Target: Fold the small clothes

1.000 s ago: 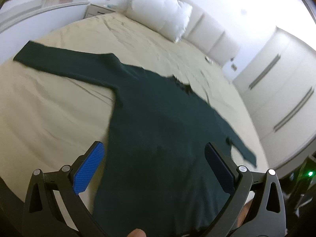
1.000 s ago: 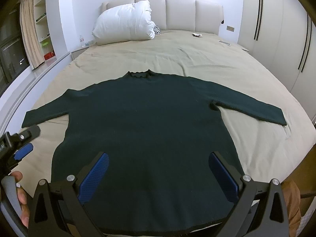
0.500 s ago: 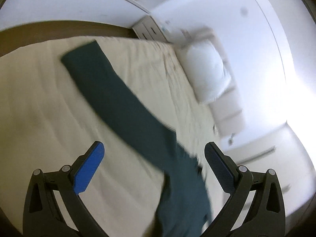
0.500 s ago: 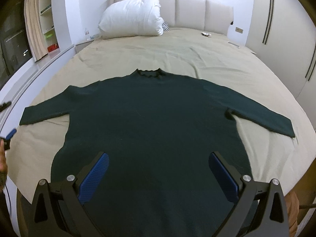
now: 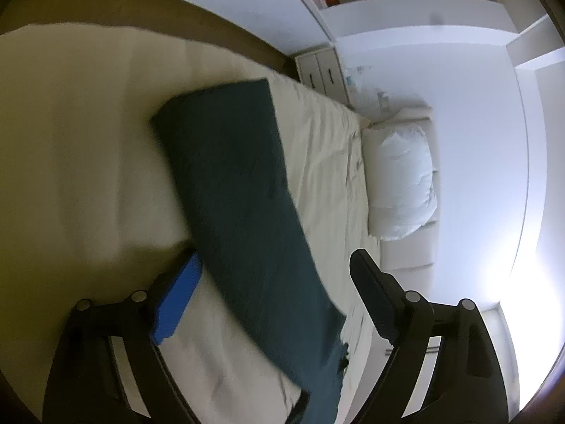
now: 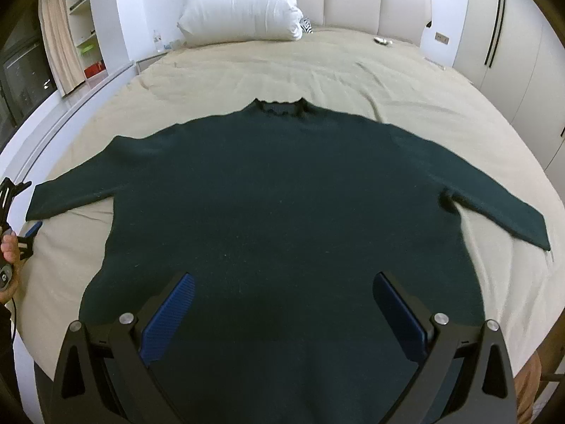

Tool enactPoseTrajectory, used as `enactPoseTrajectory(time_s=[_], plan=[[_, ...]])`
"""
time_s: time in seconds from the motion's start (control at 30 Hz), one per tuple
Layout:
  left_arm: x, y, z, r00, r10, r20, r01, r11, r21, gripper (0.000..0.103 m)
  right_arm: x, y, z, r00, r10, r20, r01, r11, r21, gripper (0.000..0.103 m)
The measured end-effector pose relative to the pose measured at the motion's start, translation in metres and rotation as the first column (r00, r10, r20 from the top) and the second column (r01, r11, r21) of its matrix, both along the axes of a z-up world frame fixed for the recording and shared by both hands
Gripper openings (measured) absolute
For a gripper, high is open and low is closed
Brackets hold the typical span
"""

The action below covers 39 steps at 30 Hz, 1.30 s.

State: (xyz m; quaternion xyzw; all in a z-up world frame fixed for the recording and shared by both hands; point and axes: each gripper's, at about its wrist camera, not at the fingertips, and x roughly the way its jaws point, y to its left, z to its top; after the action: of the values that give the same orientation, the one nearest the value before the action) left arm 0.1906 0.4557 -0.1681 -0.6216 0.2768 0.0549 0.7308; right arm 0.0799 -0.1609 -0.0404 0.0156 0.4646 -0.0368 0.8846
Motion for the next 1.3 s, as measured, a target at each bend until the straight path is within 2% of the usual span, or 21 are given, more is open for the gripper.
enactPoseTrajectory(time_s=[0.1, 0.17, 0.23, 0.37, 0.47, 0.57, 0.63, 0.7, 0.73, 0.77, 0.83, 0.87, 0.9, 0.93, 1.0, 1.03, 1.07, 1.17, 1.2, 1.27, 1.3], plan=[[0.013, 0.009, -0.007, 1.0, 0.015, -0.012, -0.015, 1.0, -0.005, 0.071, 0.002, -0.001, -0.003, 1.0, 0.002, 0.001, -0.002, 1.0, 0.005, 0.103], [0.022, 0.016, -0.011, 1.0, 0.014, -0.016, -0.014, 1.0, 0.003, 0.045, 0.003, -0.002, -0.004, 1.0, -0.002, 0.003, 0.002, 1.0, 0.004, 0.103], [0.028, 0.015, -0.012, 0.999, 0.024, -0.04, -0.024, 1.0, 0.0, 0.029, 0.004, -0.005, -0.006, 1.0, -0.006, 0.004, 0.006, 1.0, 0.011, 0.103], [0.029, 0.018, -0.017, 0.997, 0.025, -0.067, -0.023, 0.999, 0.039, 0.008, 0.005, -0.012, -0.01, 1.0, -0.015, 0.001, 0.015, 0.999, 0.052, 0.103], [0.034, 0.008, 0.007, 0.998, 0.003, -0.065, 0.009, 0.985, 0.174, 0.007, 0.006, -0.023, -0.012, 0.999, -0.038, -0.002, 0.038, 0.995, 0.096, 0.103], [0.052, -0.025, 0.055, 0.995, -0.094, -0.031, 0.099, 0.925, 0.367, 0.007, 0.006, -0.038, -0.014, 0.997, -0.073, 0.004, 0.071, 0.987, 0.143, 0.103], [0.068, -0.068, 0.094, 0.981, -0.196, -0.008, 0.173, 0.844, 0.507, 0.007, 0.006, -0.046, -0.014, 0.996, -0.091, 0.009, 0.088, 0.983, 0.16, 0.103], [0.084, -0.129, 0.129, 0.948, -0.319, -0.002, 0.245, 0.725, 0.643, 0.007, 0.005, -0.058, -0.014, 0.994, -0.111, 0.013, 0.107, 0.978, 0.179, 0.103], [0.09, -0.154, 0.138, 0.929, -0.371, 0.018, 0.263, 0.692, 0.673, 0.007, 0.005, -0.065, -0.014, 0.993, -0.119, 0.015, 0.114, 0.975, 0.189, 0.103], [0.095, -0.186, 0.147, 0.905, -0.425, 0.009, 0.29, 0.632, 0.719, 0.007, 0.005, -0.074, -0.014, 0.991, -0.13, 0.018, 0.123, 0.971, 0.204, 0.103], [0.108, -0.263, 0.153, 0.84, -0.542, -0.043, 0.349, 0.477, 0.806, 0.007, 0.006, -0.088, -0.014, 0.989, -0.149, 0.023, 0.14, 0.965, 0.22, 0.103], [0.111, -0.305, 0.15, 0.803, -0.591, -0.081, 0.371, 0.387, 0.844, 0.007, 0.007, -0.098, -0.014, 0.986, -0.164, 0.028, 0.154, 0.962, 0.227, 0.103], [0.112, -0.344, 0.143, 0.767, -0.628, -0.13, 0.386, 0.29, 0.876, 0.007, 0.007, -0.111, -0.013, 0.982, -0.185, 0.035, 0.172, 0.957, 0.235, 0.103], [0.112, -0.374, 0.135, 0.741, -0.649, -0.171, 0.396, 0.217, 0.892, 0.007, 0.007, -0.122, -0.013, 0.978, -0.205, 0.04, 0.19, 0.952, 0.241, 0.103], [0.113, -0.436, 0.104, 0.686, -0.674, -0.276, 0.408, 0.042, 0.912, 0.007, 0.007, -0.151, -0.016, 0.964, -0.262, 0.04, 0.243, 0.933, 0.265, 0.103], [0.117, -0.459, 0.086, 0.659, -0.674, -0.333, 0.426, -0.03, 0.904, 0.007, 0.007, -0.163, -0.018, 0.958, -0.283, 0.036, 0.262, 0.924, 0.278, 0.103], [0.12, -0.477, 0.067, 0.634, -0.669, -0.388, 0.453, -0.085, 0.887, 0.007, 0.007, -0.175, -0.021, 0.952, -0.305, 0.027, 0.285, 0.913, 0.291, 0.103], [0.128, -0.505, 0.024, 0.553, -0.655, -0.514, 0.549, -0.178, 0.817, 0.009, 0.012, -0.203, -0.03, 0.941, -0.339, 0.002, 0.32, 0.889, 0.328, 0.103], [0.129, -0.504, 0.015, 0.545, -0.646, -0.534, 0.56, -0.193, 0.805, 0.009, 0.017, -0.209, -0.032, 0.942, -0.337, -0.005, 0.319, 0.886, 0.337, 0.103], [0.119, -0.503, 0.014, 0.549, -0.652, -0.523, 0.547, -0.193, 0.815, 0.011, 0.027, -0.211, -0.034, 0.947, -0.322, -0.011, 0.305, 0.885, 0.351, 0.103], [0.12, -0.495, 0.016, 0.538, -0.662, -0.522, 0.567, -0.174, 0.805, 0.012, 0.034, -0.21, -0.035, 0.951, -0.31, -0.013, 0.294, 0.884, 0.363, 0.103]])
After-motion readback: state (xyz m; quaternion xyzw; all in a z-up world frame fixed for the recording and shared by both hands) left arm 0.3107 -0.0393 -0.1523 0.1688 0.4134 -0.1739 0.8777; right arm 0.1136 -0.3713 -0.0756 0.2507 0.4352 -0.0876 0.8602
